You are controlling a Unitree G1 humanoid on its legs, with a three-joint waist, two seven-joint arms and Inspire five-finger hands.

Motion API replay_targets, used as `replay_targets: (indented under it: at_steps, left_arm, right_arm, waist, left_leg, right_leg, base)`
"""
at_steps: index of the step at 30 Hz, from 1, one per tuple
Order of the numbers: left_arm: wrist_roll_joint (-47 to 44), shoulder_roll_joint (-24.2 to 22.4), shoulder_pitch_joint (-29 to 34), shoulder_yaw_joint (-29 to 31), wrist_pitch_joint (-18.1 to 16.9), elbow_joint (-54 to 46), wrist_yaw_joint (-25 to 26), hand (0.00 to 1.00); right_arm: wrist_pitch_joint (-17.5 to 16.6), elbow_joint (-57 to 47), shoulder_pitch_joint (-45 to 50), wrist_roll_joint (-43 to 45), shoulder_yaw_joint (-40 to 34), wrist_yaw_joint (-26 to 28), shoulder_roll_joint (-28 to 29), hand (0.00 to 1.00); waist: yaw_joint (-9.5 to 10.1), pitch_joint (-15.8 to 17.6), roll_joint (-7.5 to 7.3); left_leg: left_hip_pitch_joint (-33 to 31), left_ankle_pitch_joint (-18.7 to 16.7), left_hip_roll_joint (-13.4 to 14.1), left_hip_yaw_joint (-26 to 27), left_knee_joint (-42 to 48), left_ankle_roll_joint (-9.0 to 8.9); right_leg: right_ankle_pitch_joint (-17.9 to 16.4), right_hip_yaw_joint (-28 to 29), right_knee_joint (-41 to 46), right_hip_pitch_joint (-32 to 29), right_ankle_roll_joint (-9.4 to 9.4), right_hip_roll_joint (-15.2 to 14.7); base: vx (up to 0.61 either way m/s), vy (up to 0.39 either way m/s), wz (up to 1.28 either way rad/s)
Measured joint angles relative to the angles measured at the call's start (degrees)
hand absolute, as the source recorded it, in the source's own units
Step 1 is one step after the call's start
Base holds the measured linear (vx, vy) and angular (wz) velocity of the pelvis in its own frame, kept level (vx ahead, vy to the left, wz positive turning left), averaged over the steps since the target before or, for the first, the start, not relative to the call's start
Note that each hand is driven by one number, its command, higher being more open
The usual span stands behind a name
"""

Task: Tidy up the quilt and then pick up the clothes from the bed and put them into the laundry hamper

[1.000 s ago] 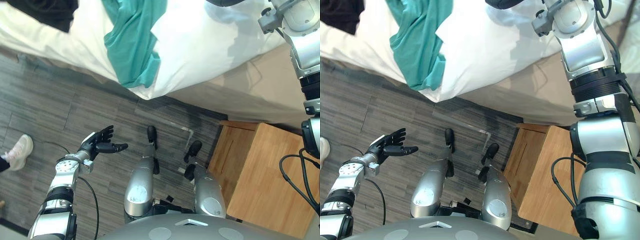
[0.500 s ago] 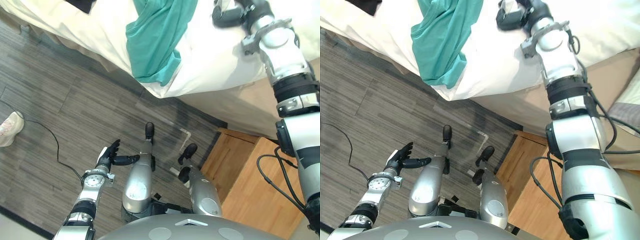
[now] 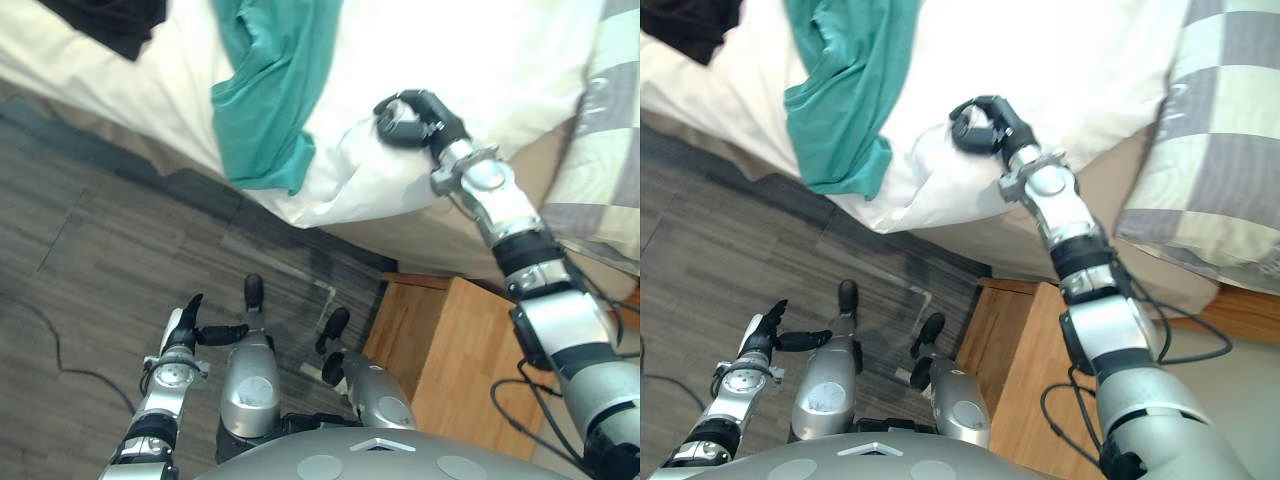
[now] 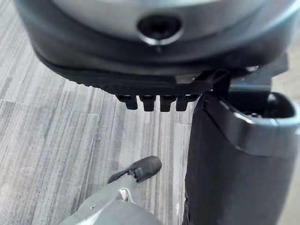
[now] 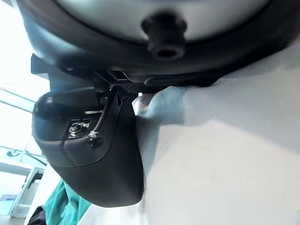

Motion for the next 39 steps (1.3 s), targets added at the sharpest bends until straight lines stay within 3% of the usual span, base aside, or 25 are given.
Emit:
replay_targets:
  at_steps: [3, 4, 8, 10, 15, 16, 17, 18, 19, 20, 23, 24, 27, 30, 36, 39]
  left_arm:
    - [0.3, 0.0, 1.8, -0.1, 2.0, 0.1, -0.5, 1.0]
    - [0.6, -0.2, 2.7, -0.3, 3.0, 0.2, -1.3, 1.0]
    - [2.2, -1.5, 5.3, -2.6, 4.5, 0.8, -3.3, 1.0]
    - [2.2, -3.8, 6.0, -4.3, 6.1, 1.3, -4.5, 1.0]
    - [2.2, -6.2, 6.4, -5.3, 8.2, 3.8, -6.7, 1.0]
    - [2.0, -6.9, 6.5, -5.4, 8.2, 4.6, -7.1, 1.0]
    - [1.8, -7.2, 6.7, -5.3, 8.2, 4.9, -7.2, 1.0]
    - [0.3, -7.7, 7.3, -4.8, 8.0, 5.1, -7.7, 1.0]
    - [-0.6, -7.9, 7.7, -4.2, 7.9, 5.1, -8.1, 1.0]
    - [-2.5, -8.4, 8.6, -3.3, 7.8, 5.2, -9.0, 1.0]
    - [-3.1, -9.5, 10.1, -1.0, 7.9, 5.2, -11.9, 1.0]
    - [-3.4, -9.7, 10.6, -0.4, 7.9, 5.2, -12.8, 1.0]
    - [-5.0, -10.4, 11.4, 1.2, 8.4, 4.9, -14.9, 1.0]
    - [-5.3, -10.5, 12.3, 1.2, 9.0, 3.6, -15.9, 1.0]
    - [-7.5, -10.1, 13.1, 1.0, 9.9, 3.2, -15.9, 1.0]
    - [-7.9, -10.1, 13.0, 0.9, 9.8, 3.4, -15.7, 1.0]
  right_arm:
    - [0.1, -8.3, 11.3, 0.0, -2.9, -1.1, 3.0, 0.0]
    - [0.2, -11.7, 16.7, -0.1, -3.9, -2.0, 4.2, 1.0]
    - [0.1, -18.5, 31.1, 0.5, -6.9, -5.2, 7.0, 1.0]
    - [-1.3, -18.8, 38.9, 4.8, -10.6, -7.1, 9.4, 1.0]
    - [-5.6, -11.5, 47.0, 12.7, -15.1, -12.0, 14.8, 1.0]
    - [-9.4, -7.8, 49.4, 18.9, -17.9, -13.9, 17.8, 1.0]
    - [-10.9, -6.9, 50.3, 21.4, -19.1, -14.0, 19.1, 1.0]
    - [-15.1, -5.5, 52.8, 28.3, -21.8, -13.6, 22.0, 1.0]
    - [-16.7, -5.4, 53.9, 31.1, -22.8, -13.4, 23.1, 1.0]
    - [-20.6, -5.4, 56.3, 36.9, -25.1, -12.4, 25.3, 1.0]
    - [-25.9, -5.8, 59.0, 43.6, -30.5, -12.1, 26.9, 1.0]
    - [-26.9, -6.6, 59.6, 44.8, -32.6, -12.4, 27.0, 0.0]
    - [-29.6, -14.3, 61.4, 45.1, -37.1, -12.7, 27.4, 0.0]
    - [-29.4, -24.9, 61.3, 43.6, -36.9, -10.9, 27.4, 0.0]
    - [-20.4, -32.7, 53.6, 40.0, -26.1, 0.2, 24.1, 0.0]
    - [-16.8, -32.8, 48.3, 40.4, -21.4, 2.3, 21.9, 0.0]
  waist:
    - [-2.7, -2.7, -1.24]
    - [-3.8, -4.5, -1.36]
    - [-7.11, -9.2, -0.05]
    - [-8.94, -11.7, 2.53]
    - [-12.1, -14.3, 7.2]
    - [-12.29, -15.1, 8.51]
    - [-12.34, -15.5, 8.94]
    - [-12.4, -16.0, 9.8]
    - [-12.5, -16.1, 10.1]
    - [-13.52, -16.8, 10.72]
    - [-14.57, -19.1, 11.44]
    - [-14.8, -19.5, 11.5]
    - [-15.06, -20.5, 11.83]
    - [-15.08, -21.2, 11.74]
    - [-14.08, -22.5, 11.26]
    - [-12.71, -22.6, 11.35]
  left_leg:
    - [2.3, -0.8, -0.2, 1.6, 0.0, -0.26]
    - [3.1, -1.1, -0.2, 2.4, 0.0, -0.27]
    - [5.9, -2.3, -0.3, 4.9, 0.0, -0.47]
    - [7.8, -3.5, -0.5, 6.5, -0.1, -0.74]
    - [10.7, -4.6, -0.3, 10.3, -0.1, -0.66]
    - [11.6, -5.1, 0.0, 12.0, -0.1, -0.83]
    - [11.9, -5.2, 0.2, 12.7, -0.1, -0.93]
    - [13.0, -5.7, 0.4, 14.5, -0.1, -1.19]
    - [13.6, -6.0, 0.5, 15.3, -0.1, -1.45]
    - [14.9, -6.8, 0.7, 17.0, -0.1, -1.51]
    - [16.3, -7.9, 1.4, 21.0, -0.1, -2.2]
    - [16.8, -8.1, 1.5, 21.7, -0.1, -2.43]
    - [18.2, -8.8, 1.7, 22.9, -0.1, -2.99]
    - [18.5, -8.7, 1.7, 23.0, -0.1, -3.16]
    - [18.3, -8.6, 1.7, 21.1, -0.1, -3.22]
    - [16.9, -8.1, 1.6, 18.6, -0.1, -3.04]
  right_leg:
    - [0.0, 1.6, -0.1, 1.4, 0.02, 0.0]
    - [0.0, 2.4, -0.2, 1.7, 0.05, 0.0]
    - [-0.2, 5.0, -0.2, 3.2, 0.32, -0.1]
    - [-1.0, 6.5, -0.3, 4.1, 0.8, -0.3]
    - [-1.1, 10.5, -1.2, 5.5, 1.0, -0.1]
    - [-0.9, 12.0, -1.9, 5.8, 1.3, 0.3]
    - [-0.9, 12.5, -2.0, 5.8, 1.31, 0.5]
    - [-0.7, 13.8, -2.0, 6.0, 1.5, 0.6]
    - [-0.7, 14.2, -2.0, 6.2, 1.51, 0.5]
    - [-0.7, 14.9, -2.0, 6.8, 1.52, 0.7]
    - [-0.6, 15.9, -2.6, 7.2, 1.29, 0.8]
    - [-0.5, 15.9, -2.7, 7.7, 1.2, 0.8]
    - [-0.5, 16.1, -2.7, 8.6, 1.22, 0.9]
    - [-0.5, 15.9, -2.7, 8.8, 1.21, 0.9]
    - [-0.5, 14.4, -3.1, 9.6, 1.17, 0.7]
    - [-0.5, 12.2, -3.7, 9.9, 1.15, 0.5]
  base:
    - [0.07, -0.007, -0.27]
    - [0.07, -0.012, -0.33]
    - [0.06, -0.007, -0.34]
    - [0.02, 0.016, -0.3]
    - [0.0, 0.005, -0.42]
    - [0.02, -0.026, -0.44]
    - [0.03, -0.03, -0.65]
    - [0.03, -0.021, -0.51]
    - [0.06, -0.016, -0.64]
    - [0.06, -0.013, -0.44]
    - [0.07, -0.016, -0.31]
    - [0.1, -0.021, -0.19]
    - [0.07, -0.015, -0.11]
    - [0.02, -0.005, -0.02]
    - [-0.02, -0.02, 0.12]
    - [-0.03, -0.02, 0.35]
